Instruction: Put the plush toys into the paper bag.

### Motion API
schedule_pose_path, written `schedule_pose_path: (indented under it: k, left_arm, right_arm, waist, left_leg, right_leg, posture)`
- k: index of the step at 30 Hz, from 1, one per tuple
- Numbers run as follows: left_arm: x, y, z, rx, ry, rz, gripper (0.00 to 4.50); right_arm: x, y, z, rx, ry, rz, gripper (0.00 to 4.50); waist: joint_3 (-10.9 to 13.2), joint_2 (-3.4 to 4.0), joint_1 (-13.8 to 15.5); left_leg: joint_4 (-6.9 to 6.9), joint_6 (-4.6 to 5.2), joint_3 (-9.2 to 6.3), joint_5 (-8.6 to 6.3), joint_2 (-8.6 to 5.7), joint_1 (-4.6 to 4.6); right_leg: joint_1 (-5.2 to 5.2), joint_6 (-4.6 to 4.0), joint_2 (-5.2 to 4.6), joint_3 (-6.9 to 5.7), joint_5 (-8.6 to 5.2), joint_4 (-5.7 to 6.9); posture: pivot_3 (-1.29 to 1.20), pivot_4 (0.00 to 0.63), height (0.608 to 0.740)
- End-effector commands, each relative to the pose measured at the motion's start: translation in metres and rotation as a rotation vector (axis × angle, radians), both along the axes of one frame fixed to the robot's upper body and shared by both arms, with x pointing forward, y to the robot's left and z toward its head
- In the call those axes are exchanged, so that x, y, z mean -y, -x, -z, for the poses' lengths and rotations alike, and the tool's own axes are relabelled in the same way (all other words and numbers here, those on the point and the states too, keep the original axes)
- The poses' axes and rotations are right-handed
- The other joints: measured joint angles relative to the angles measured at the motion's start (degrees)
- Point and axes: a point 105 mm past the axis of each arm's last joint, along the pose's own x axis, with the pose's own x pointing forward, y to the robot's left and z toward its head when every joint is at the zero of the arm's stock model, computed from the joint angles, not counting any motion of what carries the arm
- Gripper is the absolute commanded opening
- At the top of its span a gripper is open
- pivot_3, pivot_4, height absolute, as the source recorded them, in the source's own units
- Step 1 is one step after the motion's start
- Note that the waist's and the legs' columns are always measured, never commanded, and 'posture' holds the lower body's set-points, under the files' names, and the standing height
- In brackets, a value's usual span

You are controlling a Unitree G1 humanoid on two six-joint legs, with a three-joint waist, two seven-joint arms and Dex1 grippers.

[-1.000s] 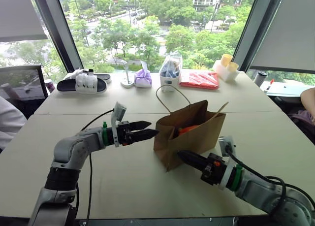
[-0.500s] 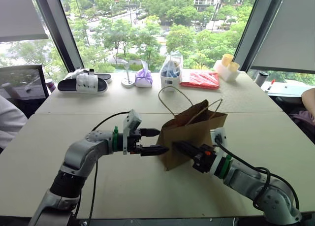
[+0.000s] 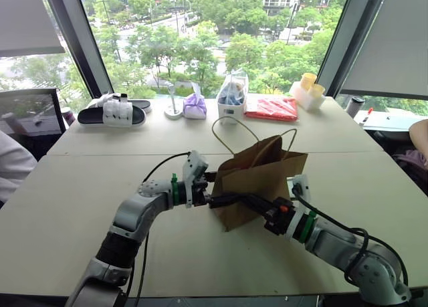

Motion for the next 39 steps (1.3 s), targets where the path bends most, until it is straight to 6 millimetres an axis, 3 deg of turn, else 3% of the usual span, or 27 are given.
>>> schedule_pose_path:
  k: [1, 6, 8, 18, 22, 27, 34, 37, 39]
  left_arm:
    - [0.004, -0.003, -0.011, 0.045, 0.02, -0.015, 3.17]
    - [0.005, -0.004, -0.01, 0.047, 0.017, -0.022, 0.69]
    - [0.005, -0.005, -0.01, 0.048, 0.015, -0.026, 0.05]
    - [0.009, -0.005, -0.052, 0.195, 0.078, 0.068, 0.05]
    - [0.004, -0.016, -0.064, 0.237, 0.06, 0.128, 0.05]
    - [-0.001, -0.03, -0.052, 0.158, -0.01, 0.265, 0.05]
    - [0.003, -0.051, -0.031, 0.146, -0.119, 0.31, 0.05]
    - [0.005, -0.055, -0.025, 0.141, -0.156, 0.314, 0.88]
    - [0.006, -0.059, -0.028, 0.158, -0.144, 0.296, 1.81]
  right_arm:
    - [-0.021, 0.016, -0.005, 0.018, -0.024, -0.114, 0.0]
    - [-0.018, 0.021, -0.004, 0.012, -0.025, -0.127, 0.0]
    - [-0.015, 0.023, -0.004, 0.009, -0.026, -0.13, 0.0]
    - [0.012, 0.04, 0.006, -0.053, -0.012, -0.106, 0.0]
    - [0.019, 0.042, 0.012, -0.074, -0.008, -0.085, 0.0]
    - [0.019, 0.043, 0.014, -0.079, -0.016, -0.071, 0.0]
    - [0.022, 0.049, 0.015, -0.086, -0.01, -0.04, 0.0]
    - [0.023, 0.052, 0.015, -0.087, -0.011, -0.025, 0.0]
    - [0.022, 0.055, 0.015, -0.089, -0.012, -0.02, 0.0]
  waist:
    - [0.0, 0.0, 0.01]
    - [0.0, -0.01, -0.03]
    - [0.0, -0.01, 0.03]
    - [0.0, -0.01, 0.09]
    - [0.0, -0.02, -0.02]
    - [0.0, -0.02, -0.01]
    - [0.05, -0.12, 0.09]
    - [0.05, -0.13, 0.01]
    - [0.05, -0.13, -0.05]
  left_leg:
    - [0.0, 0.0, 0.01, 0.0, 0.0, 0.0]
    - [-0.01, 0.0, -0.01, 0.0, 0.01, 0.02]
    - [0.02, 0.0, -0.02, 0.0, 0.01, 0.01]
    - [0.03, 0.0, 0.08, 0.0, 0.0, 0.0]
    - [0.03, 0.0, 0.12, 0.0, 0.0, 0.02]
    - [0.03, 0.01, 0.13, 0.0, 0.0, 0.02]
    - [0.08, 0.01, 0.09, 0.0, -0.03, -0.02]
    - [0.08, 0.01, 0.09, 0.0, -0.02, -0.03]
    - [0.08, 0.02, 0.09, 0.0, -0.01, -0.02]
  right_leg:
    - [0.0, 0.0, 0.0, 0.0, 0.0, 0.0]
    - [0.0, 0.0, 0.02, -0.03, 0.0, 0.02]
    - [0.02, 0.0, 0.02, -0.02, 0.0, 0.01]
    - [0.04, 0.0, 0.01, -0.05, 0.0, 0.01]
    - [0.05, 0.0, 0.02, -0.06, 0.0, 0.0]
    - [0.06, 0.01, 0.03, -0.07, 0.0, 0.01]
    - [0.08, 0.03, 0.03, -0.13, 0.0, -0.02]
    - [0.06, 0.03, 0.02, -0.13, 0.0, 0.0]
    - [0.06, 0.04, 0.03, -0.14, 0.0, 0.01]
  posture:
    - [0.0, 0.15, 0.74]
    - [0.0, 0.15, 0.74]
    - [0.0, 0.15, 0.74]
    - [0.0, 0.15, 0.74]
    - [0.0, 0.15, 0.74]
    - [0.0, 0.15, 0.74]
    - [0.0, 0.15, 0.74]
    - [0.0, 0.15, 0.74]
    - [0.0, 0.15, 0.74]
